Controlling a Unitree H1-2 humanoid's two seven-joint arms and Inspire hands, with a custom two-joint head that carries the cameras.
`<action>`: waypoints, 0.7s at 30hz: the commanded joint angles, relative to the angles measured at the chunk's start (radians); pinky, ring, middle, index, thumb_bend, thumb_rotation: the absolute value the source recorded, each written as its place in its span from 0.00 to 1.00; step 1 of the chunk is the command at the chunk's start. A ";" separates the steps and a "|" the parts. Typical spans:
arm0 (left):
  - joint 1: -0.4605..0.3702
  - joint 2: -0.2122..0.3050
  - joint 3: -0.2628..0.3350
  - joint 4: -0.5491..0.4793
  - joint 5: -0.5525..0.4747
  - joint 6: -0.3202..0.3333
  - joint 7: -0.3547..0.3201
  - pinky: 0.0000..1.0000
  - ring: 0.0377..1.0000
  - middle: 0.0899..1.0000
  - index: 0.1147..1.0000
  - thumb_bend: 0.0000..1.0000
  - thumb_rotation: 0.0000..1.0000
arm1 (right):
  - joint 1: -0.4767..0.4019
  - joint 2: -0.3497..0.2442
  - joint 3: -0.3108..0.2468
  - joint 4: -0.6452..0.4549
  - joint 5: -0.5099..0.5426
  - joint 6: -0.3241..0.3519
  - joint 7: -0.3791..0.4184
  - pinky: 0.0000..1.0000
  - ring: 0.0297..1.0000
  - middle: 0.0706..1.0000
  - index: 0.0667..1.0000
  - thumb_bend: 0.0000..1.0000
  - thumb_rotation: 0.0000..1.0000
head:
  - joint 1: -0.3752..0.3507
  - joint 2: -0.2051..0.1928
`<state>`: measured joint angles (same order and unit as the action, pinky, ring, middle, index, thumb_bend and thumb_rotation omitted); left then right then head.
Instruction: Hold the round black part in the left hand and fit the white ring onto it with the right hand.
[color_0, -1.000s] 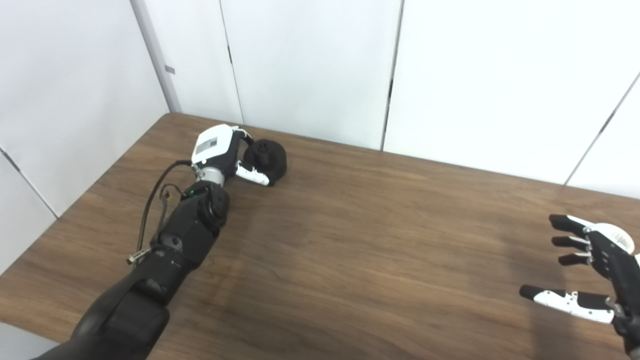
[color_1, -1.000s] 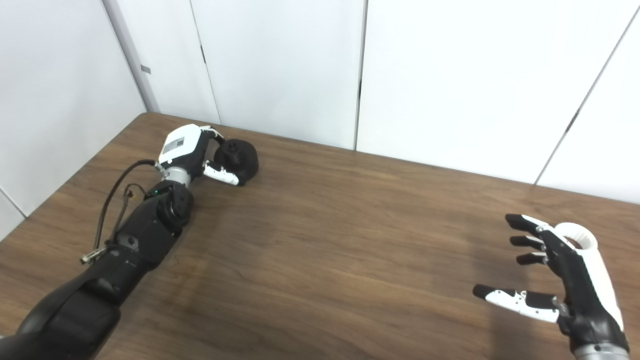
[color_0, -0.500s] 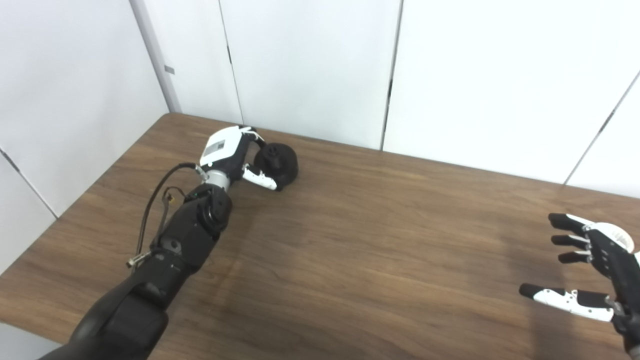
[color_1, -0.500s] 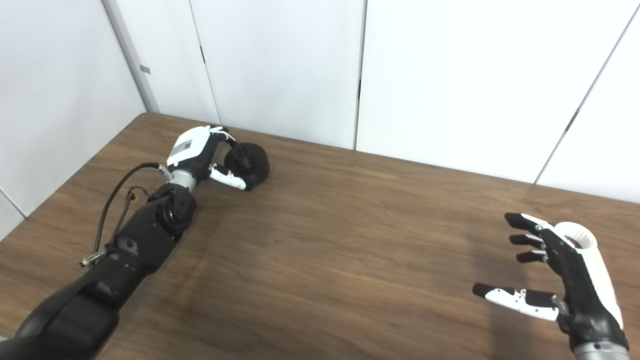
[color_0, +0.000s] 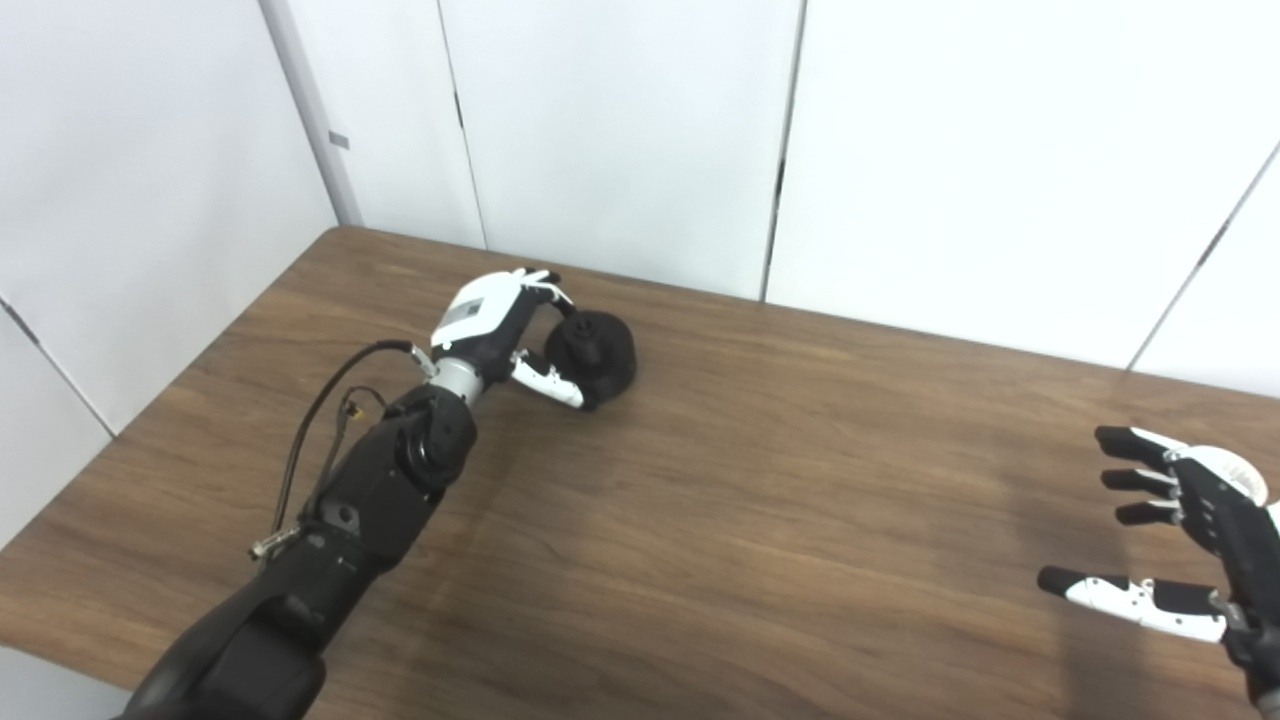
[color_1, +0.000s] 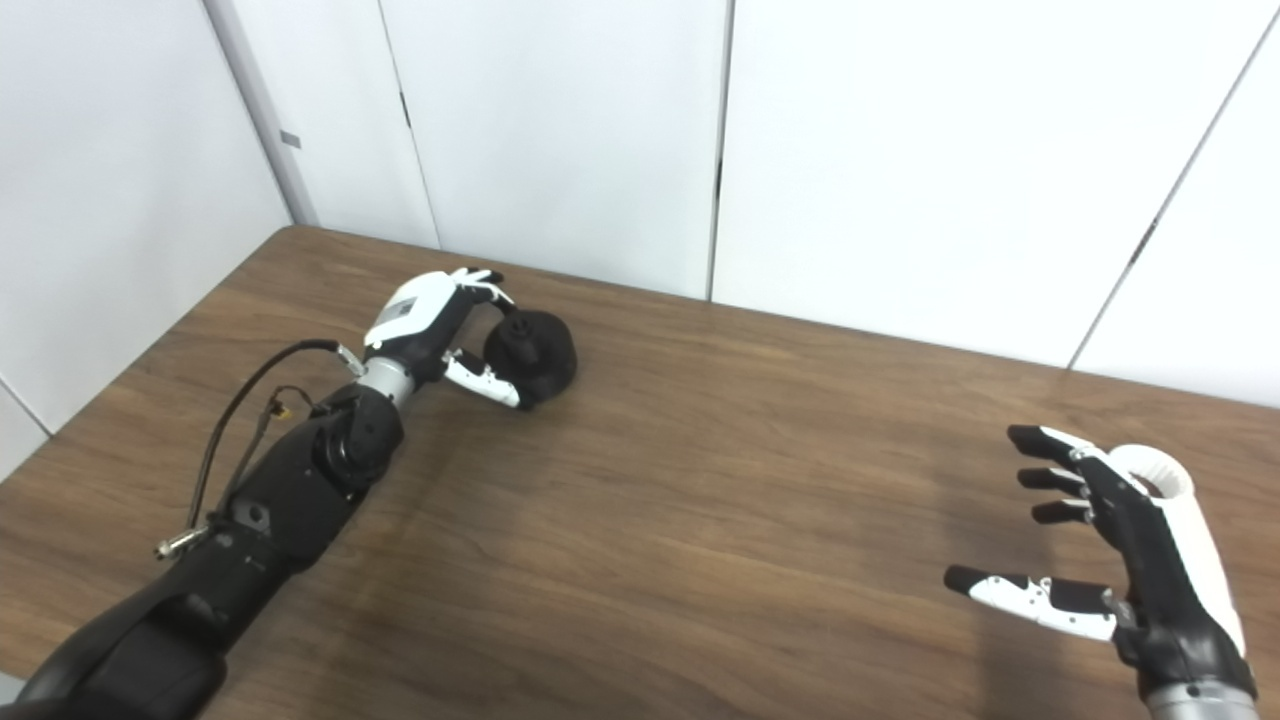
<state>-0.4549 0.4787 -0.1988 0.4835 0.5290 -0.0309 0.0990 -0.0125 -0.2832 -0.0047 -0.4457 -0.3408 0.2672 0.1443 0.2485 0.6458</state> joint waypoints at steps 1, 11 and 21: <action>-0.016 0.009 0.000 -0.052 -0.020 -0.023 -0.036 1.00 1.00 0.93 0.42 0.52 0.07 | -0.032 -0.010 -0.008 -0.040 -0.005 -0.009 -0.005 0.63 0.73 0.79 0.76 0.74 0.06 | 0.001 0.002; 0.020 -0.005 -0.053 -0.148 -0.071 -0.129 -0.199 1.00 1.00 0.96 0.42 0.52 0.07 | -0.033 -0.011 -0.005 -0.043 -0.021 -0.007 -0.006 0.61 0.72 0.78 0.76 0.75 0.07 | 0.001 0.002; 0.044 -0.051 -0.088 -0.246 -0.068 -0.142 -0.287 1.00 1.00 0.97 0.42 0.52 0.07 | -0.039 -0.007 -0.007 -0.052 -0.023 -0.001 -0.007 0.61 0.72 0.78 0.76 0.74 0.06 | -0.009 0.011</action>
<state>-0.3902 0.4245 -0.2853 0.2812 0.4627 -0.1675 -0.1792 -0.0152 -0.2831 -0.0043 -0.4528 -0.3591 0.2790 0.1456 0.2393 0.6565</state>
